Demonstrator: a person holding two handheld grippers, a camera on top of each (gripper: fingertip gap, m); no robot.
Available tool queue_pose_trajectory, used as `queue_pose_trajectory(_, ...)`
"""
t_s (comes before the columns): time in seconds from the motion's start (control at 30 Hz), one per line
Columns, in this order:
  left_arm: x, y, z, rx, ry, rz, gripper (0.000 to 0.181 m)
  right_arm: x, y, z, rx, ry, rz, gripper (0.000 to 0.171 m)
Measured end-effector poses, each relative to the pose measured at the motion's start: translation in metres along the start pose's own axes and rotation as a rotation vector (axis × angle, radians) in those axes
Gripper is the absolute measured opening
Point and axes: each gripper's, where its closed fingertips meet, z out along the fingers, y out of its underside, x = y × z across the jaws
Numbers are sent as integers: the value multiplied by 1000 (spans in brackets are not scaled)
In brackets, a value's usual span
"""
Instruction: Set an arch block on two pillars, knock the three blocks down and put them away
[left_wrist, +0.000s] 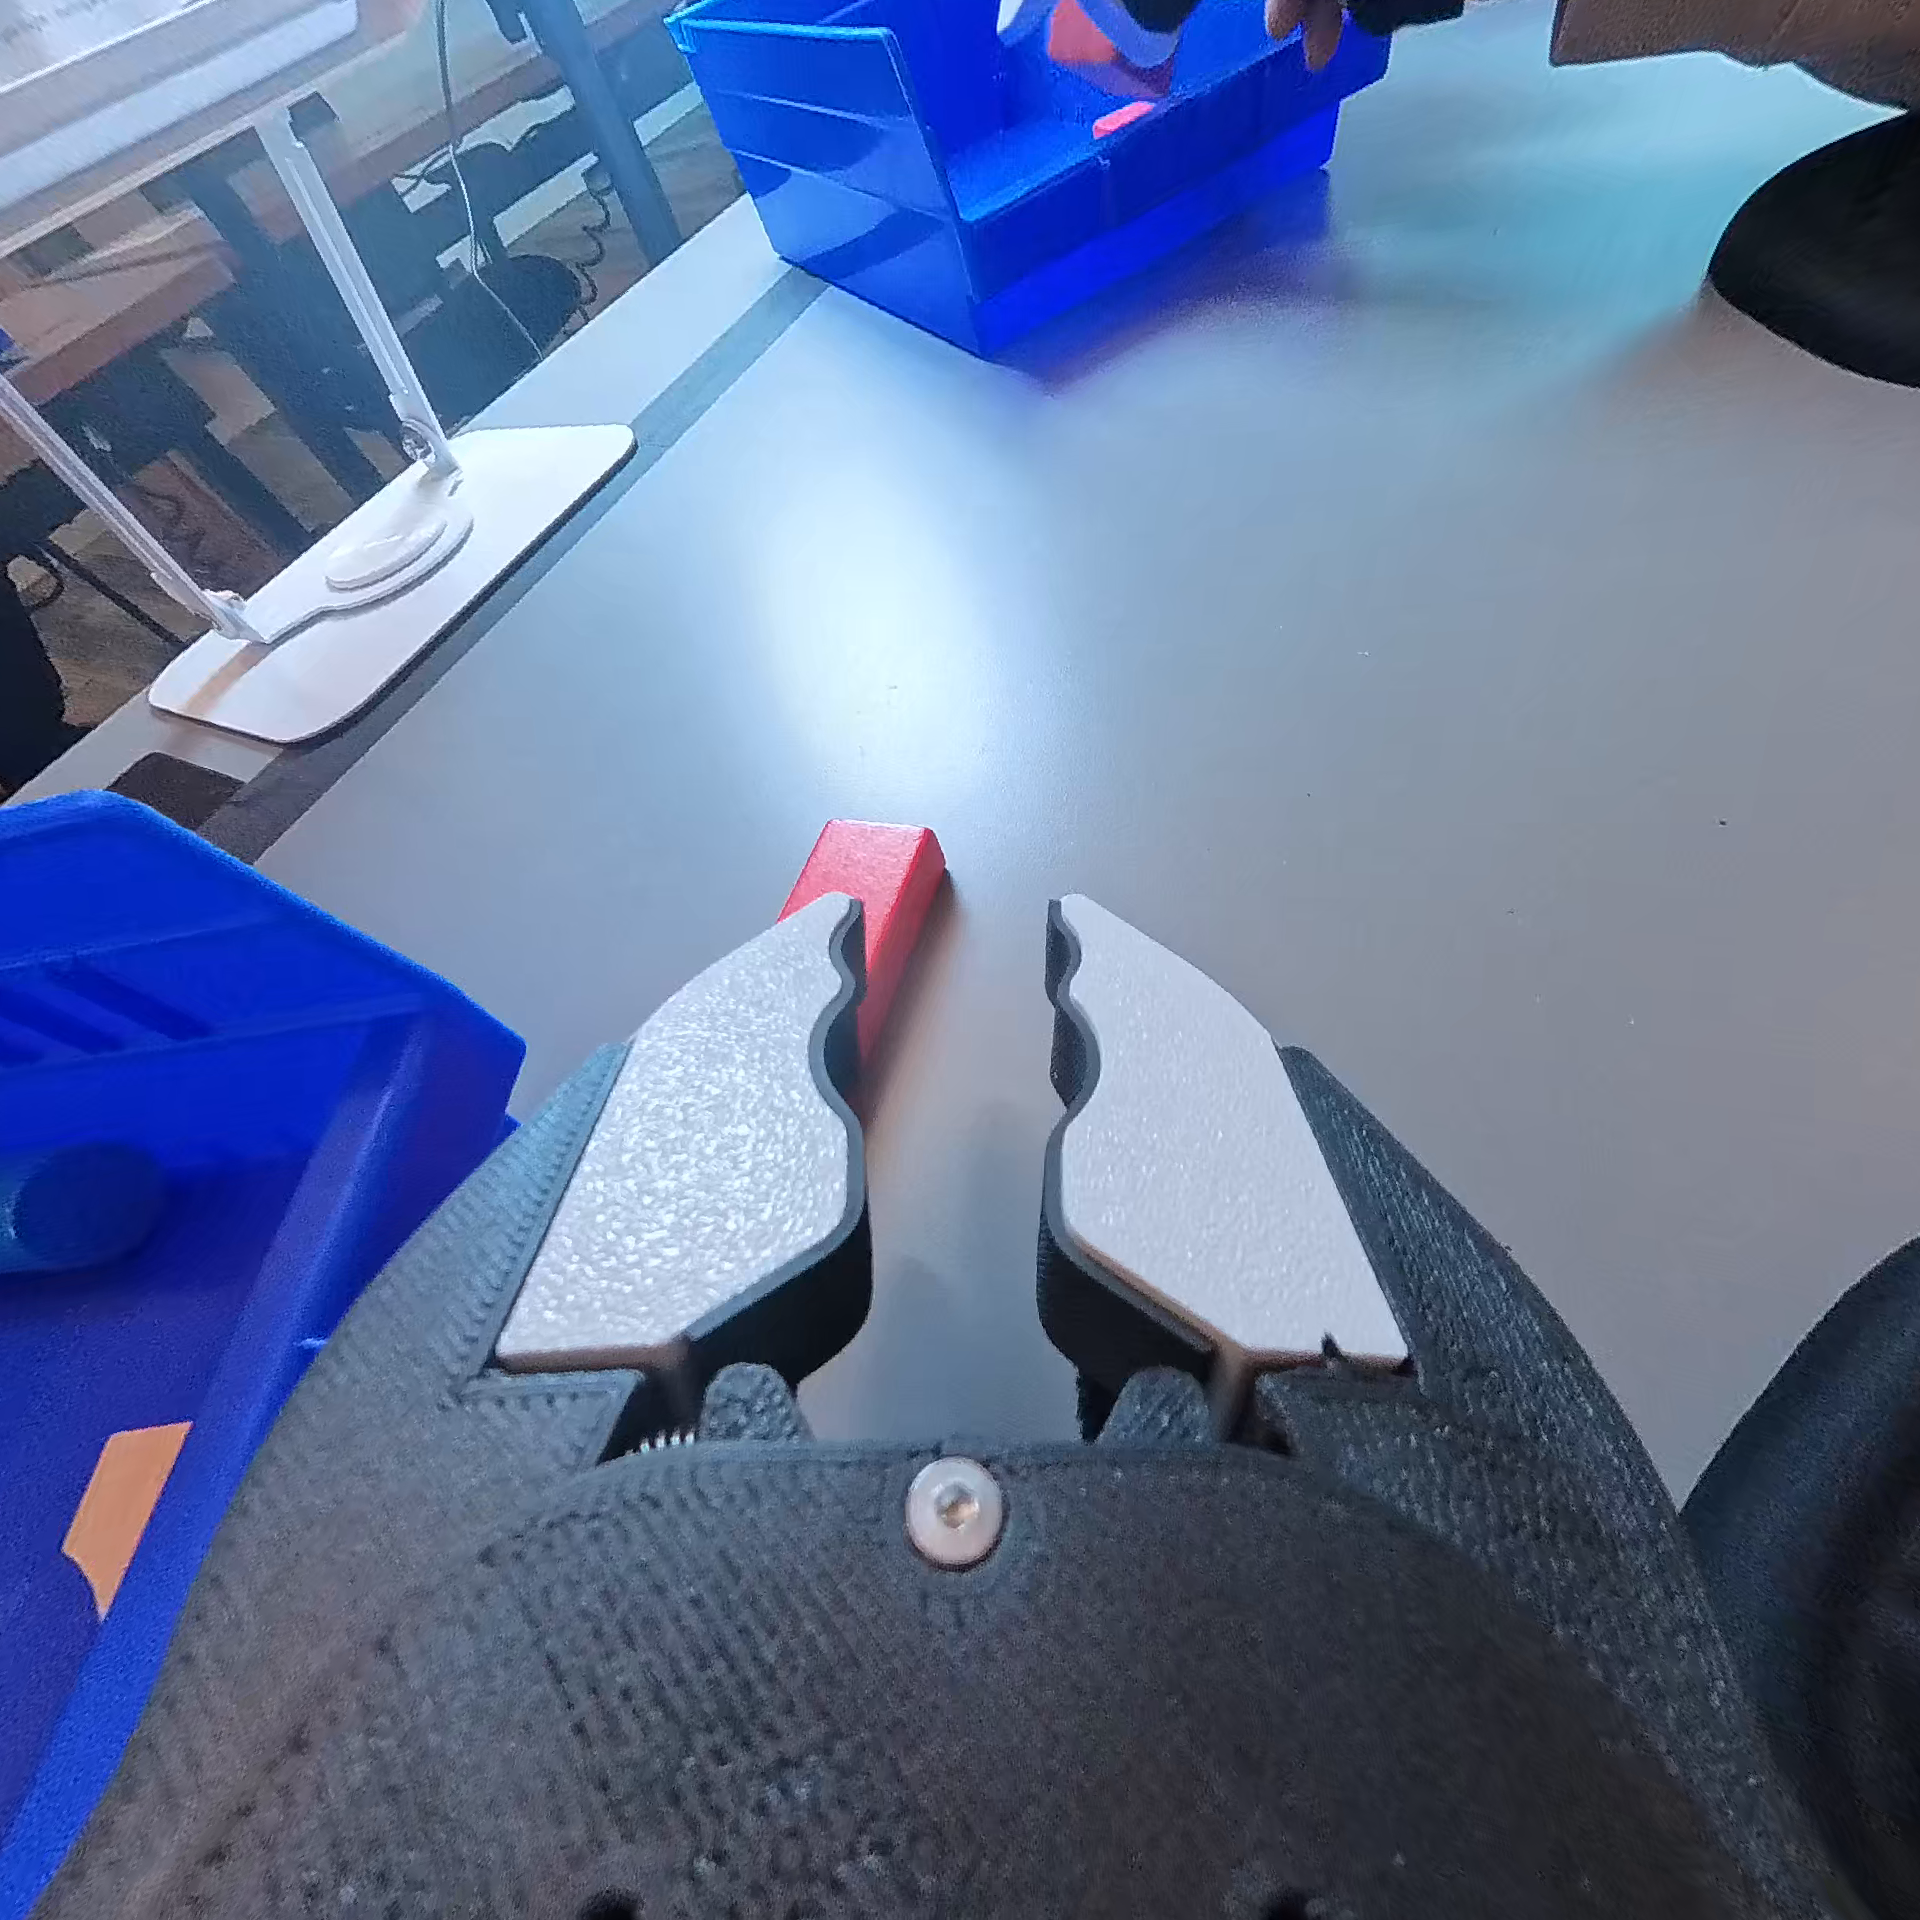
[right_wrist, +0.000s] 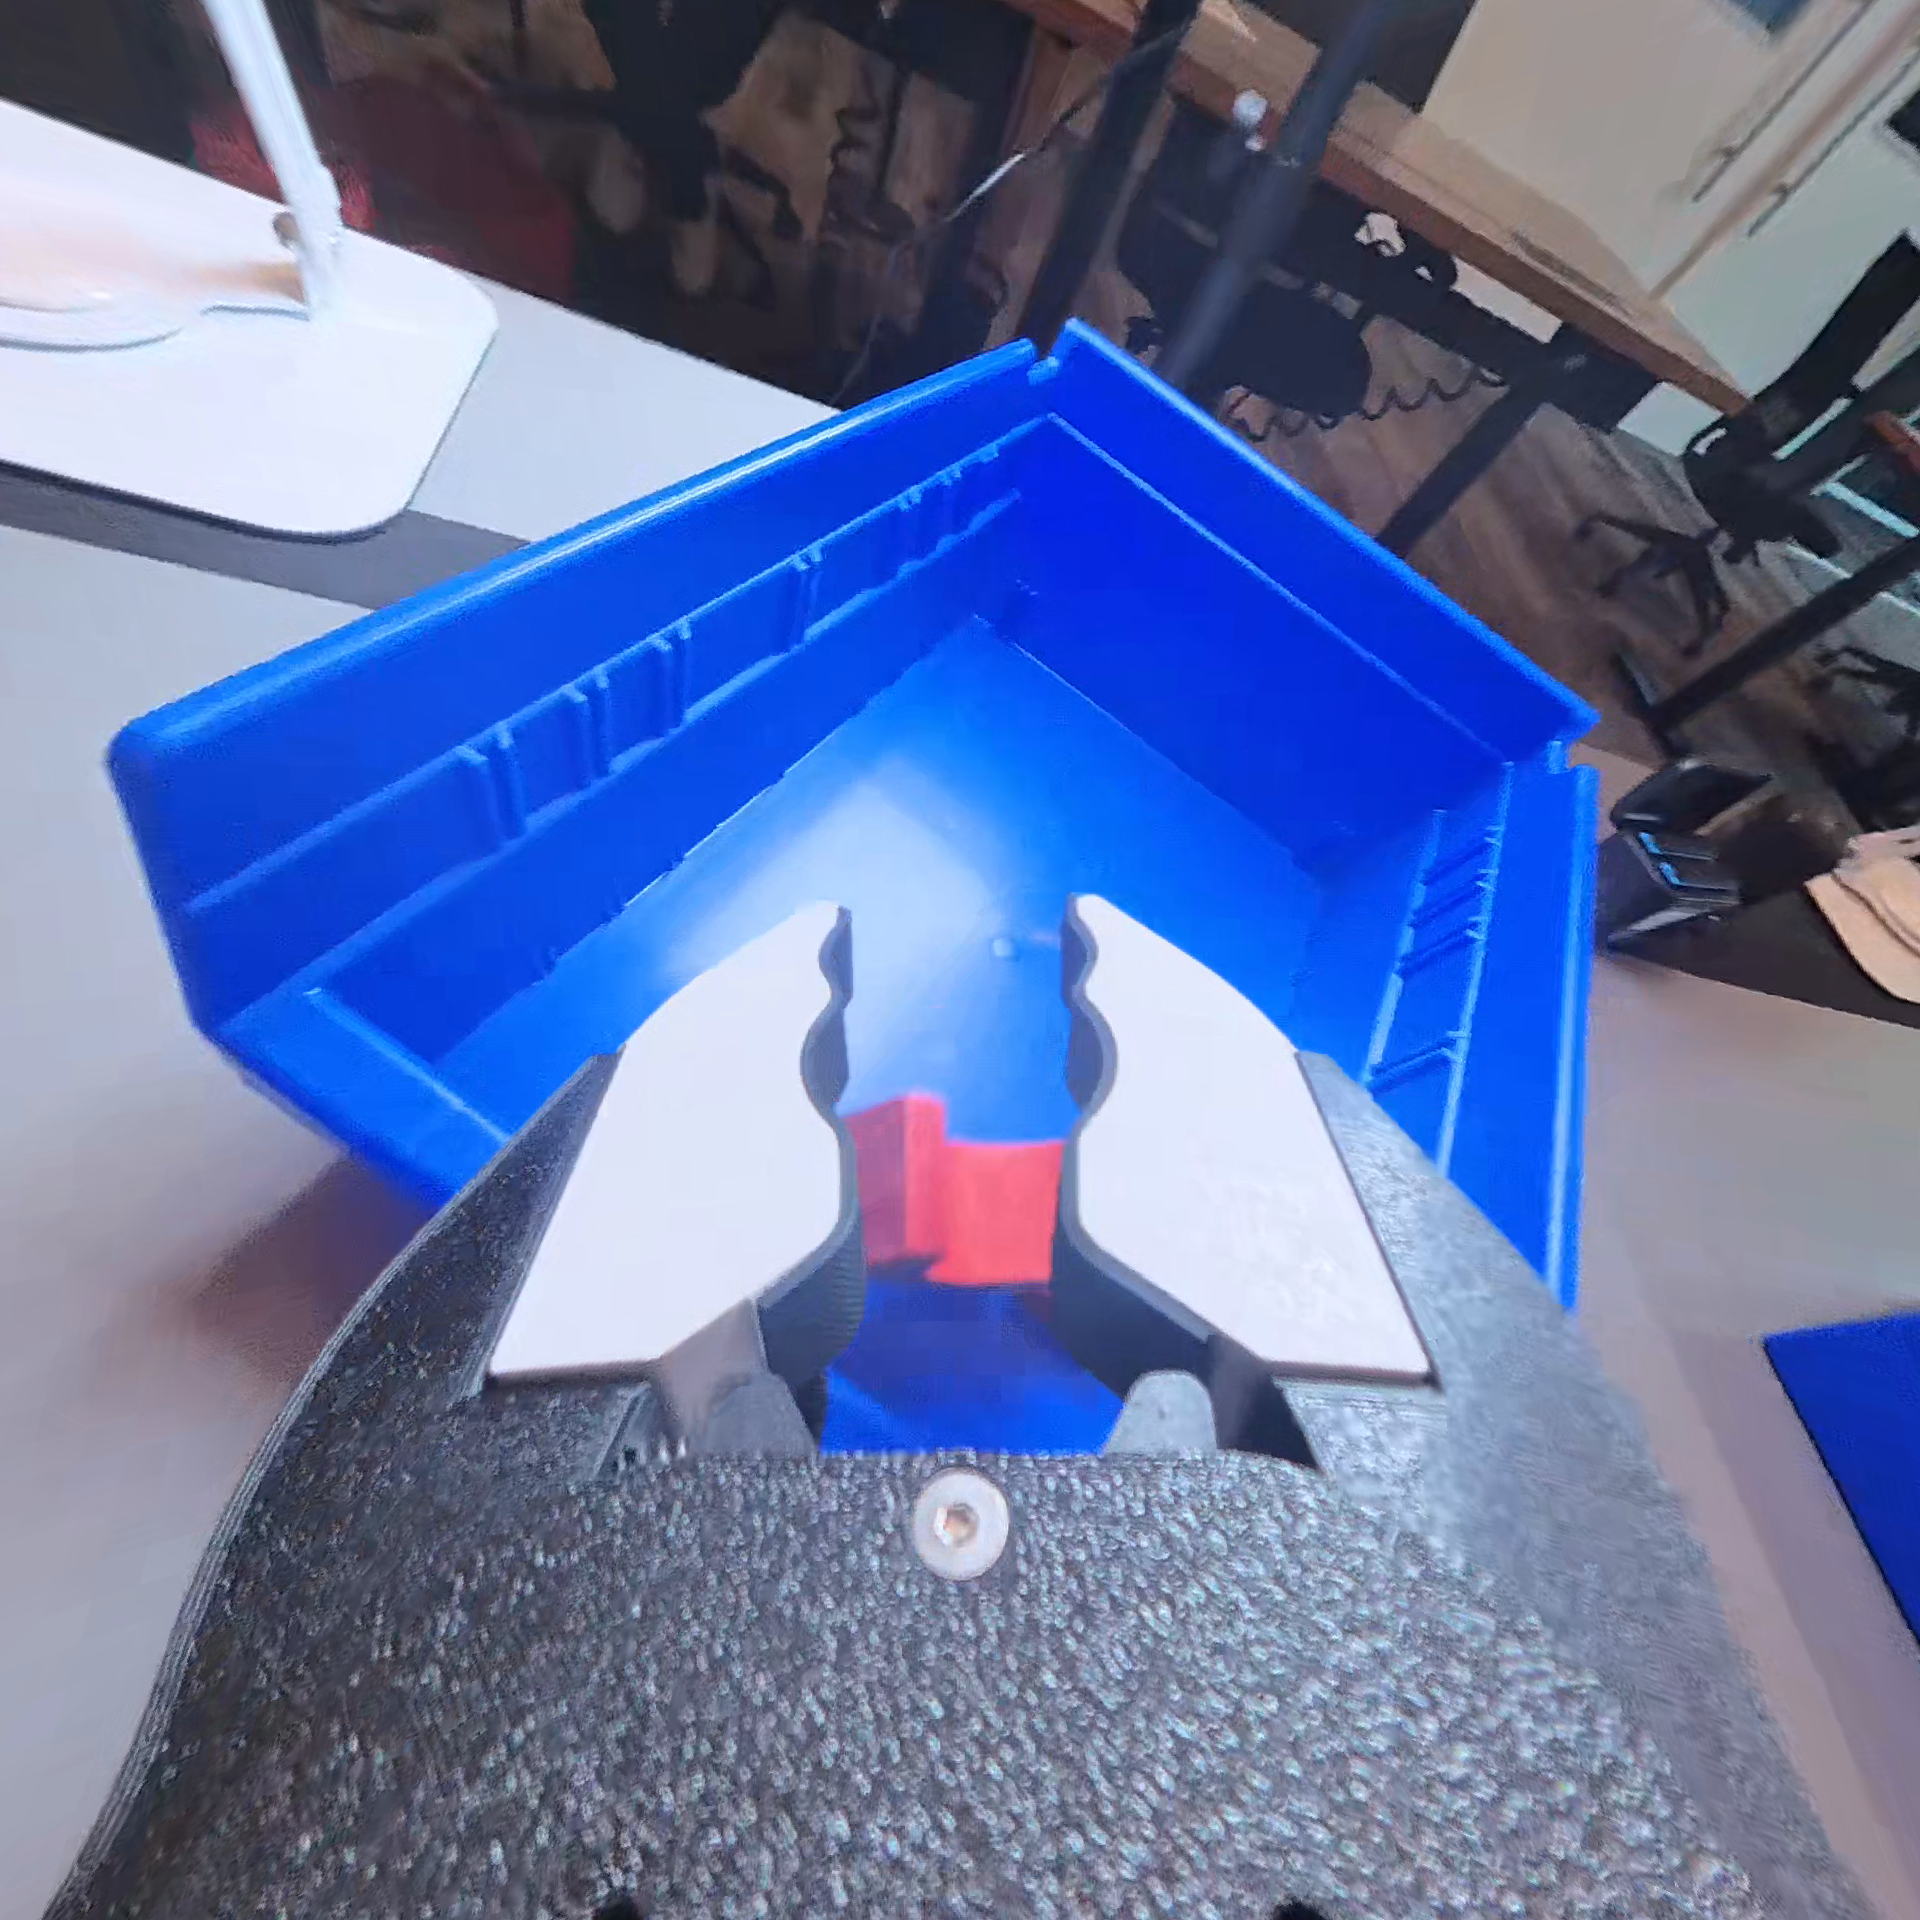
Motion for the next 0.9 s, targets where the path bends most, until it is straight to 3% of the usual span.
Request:
queue_pose_trajectory(0.07, 1, 1, 1, -6, 0, 6, 33, 12, -8, -4, 43, 45, 38, 51)
queue_pose_trajectory(0.17, -1, 1, 1, -11, -10, 5, 34, 7, -27, -15, 162, -1, 62, 51)
queue_pose_trajectory(0.4, -18, 10, 0, -57, -91, -54, 38, -96, -76, -69, 461, -298, -184, 46)
queue_pose_trajectory(0.47, -25, 20, 0, -114, -103, -97, 44, -129, -74, -79, 474, -365, -298, 46)
queue_pose_trajectory(0.57, -27, 42, 3, -252, -64, -202, 67, -175, -61, -91, 480, -483, -444, 42)
queue_pose_trajectory(0.73, -32, 49, 9, -306, -21, -307, 71, -240, -28, -115, 383, -812, -496, 42)
queue_pose_trajectory(0.83, -28, 46, 12, -291, 13, -280, 63, -261, -15, -128, 339, -931, -496, 42)
queue_pose_trajectory(0.9, -26, 43, 11, -272, 15, -248, 29, -268, -11, -133, 327, -965, -509, 42)
